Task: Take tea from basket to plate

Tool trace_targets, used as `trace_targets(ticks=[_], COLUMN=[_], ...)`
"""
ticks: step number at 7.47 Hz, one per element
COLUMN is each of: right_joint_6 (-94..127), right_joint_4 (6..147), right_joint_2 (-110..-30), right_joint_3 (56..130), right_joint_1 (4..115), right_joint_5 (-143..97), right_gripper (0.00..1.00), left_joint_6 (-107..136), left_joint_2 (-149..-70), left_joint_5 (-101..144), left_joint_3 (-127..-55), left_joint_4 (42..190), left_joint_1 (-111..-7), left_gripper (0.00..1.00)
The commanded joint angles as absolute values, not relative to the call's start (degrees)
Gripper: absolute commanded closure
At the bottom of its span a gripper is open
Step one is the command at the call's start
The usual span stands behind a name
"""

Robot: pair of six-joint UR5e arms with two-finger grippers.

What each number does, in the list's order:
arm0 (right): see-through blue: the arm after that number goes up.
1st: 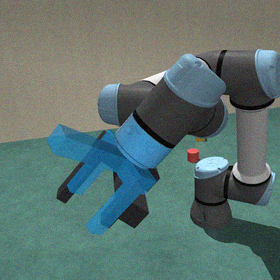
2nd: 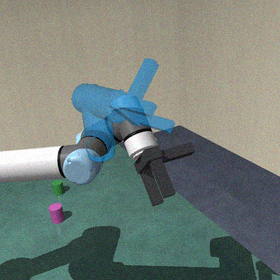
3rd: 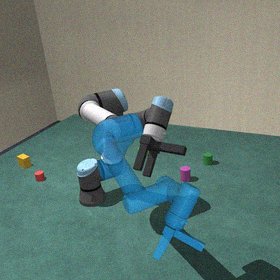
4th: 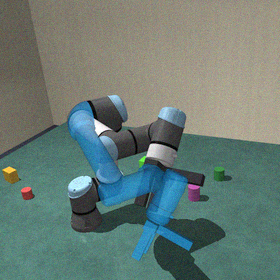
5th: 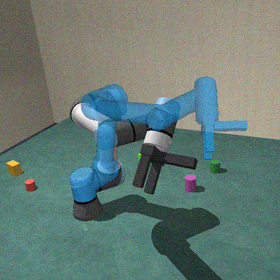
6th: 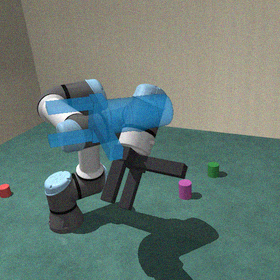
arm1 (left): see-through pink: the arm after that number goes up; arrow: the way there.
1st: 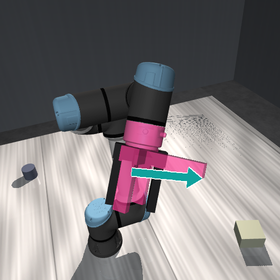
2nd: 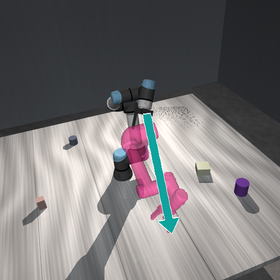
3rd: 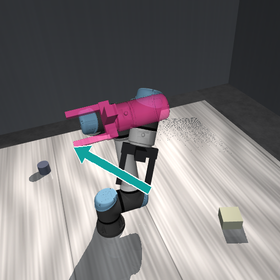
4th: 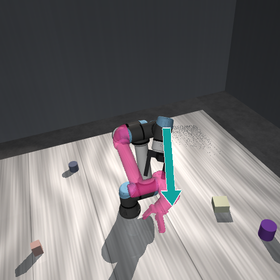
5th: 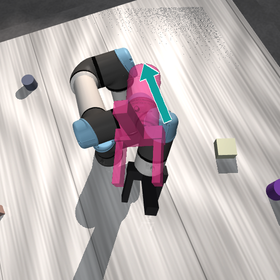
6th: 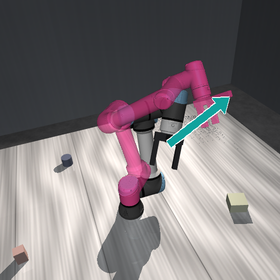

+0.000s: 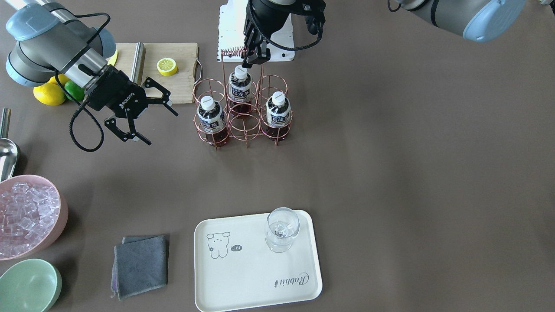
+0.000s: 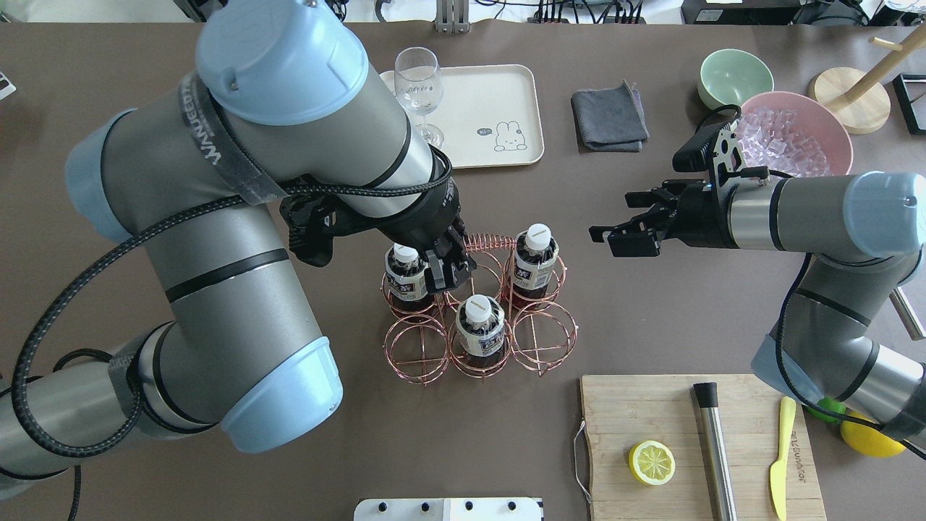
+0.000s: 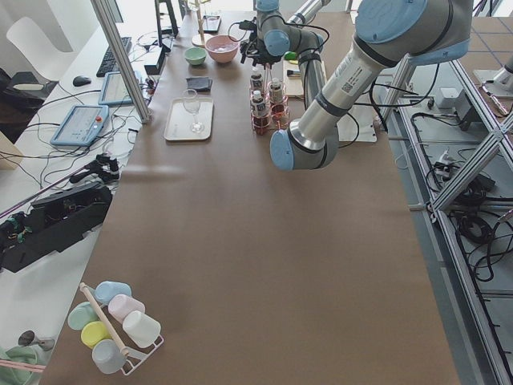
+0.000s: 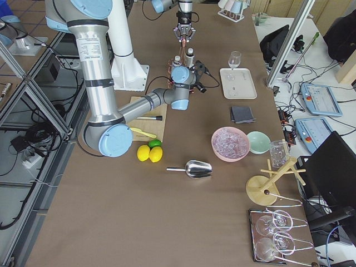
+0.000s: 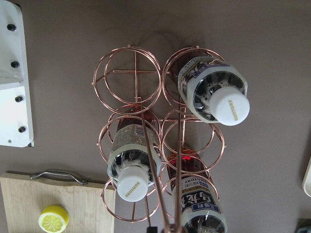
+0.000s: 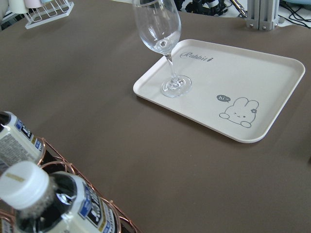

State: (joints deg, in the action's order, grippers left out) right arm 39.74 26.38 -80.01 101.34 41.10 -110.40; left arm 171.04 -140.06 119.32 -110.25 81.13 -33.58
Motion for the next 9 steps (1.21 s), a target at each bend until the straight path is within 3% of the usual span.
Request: trace_targets(ticks=[1, 9], right_joint_6=[40.25, 36.04], right_joint_4=[24.43, 25.22], right_joint_2=[-80.25, -78.75], right_joint_3=[105.98, 108.46], right_joint_1=[41.13, 27.44], right_joint_5=[-110.13, -91.01], right_gripper=[0.00, 0.00], left_joint_6=[171.12, 170.95], left_joint_2=[-140.01, -139.66], left_joint_5=[118.74, 118.83], left_joint_3=[-110.83, -111.88], left_joint_4=[81.65, 81.48], left_joint_1=[-32.61, -32.61], left_gripper=[1.00, 1.00])
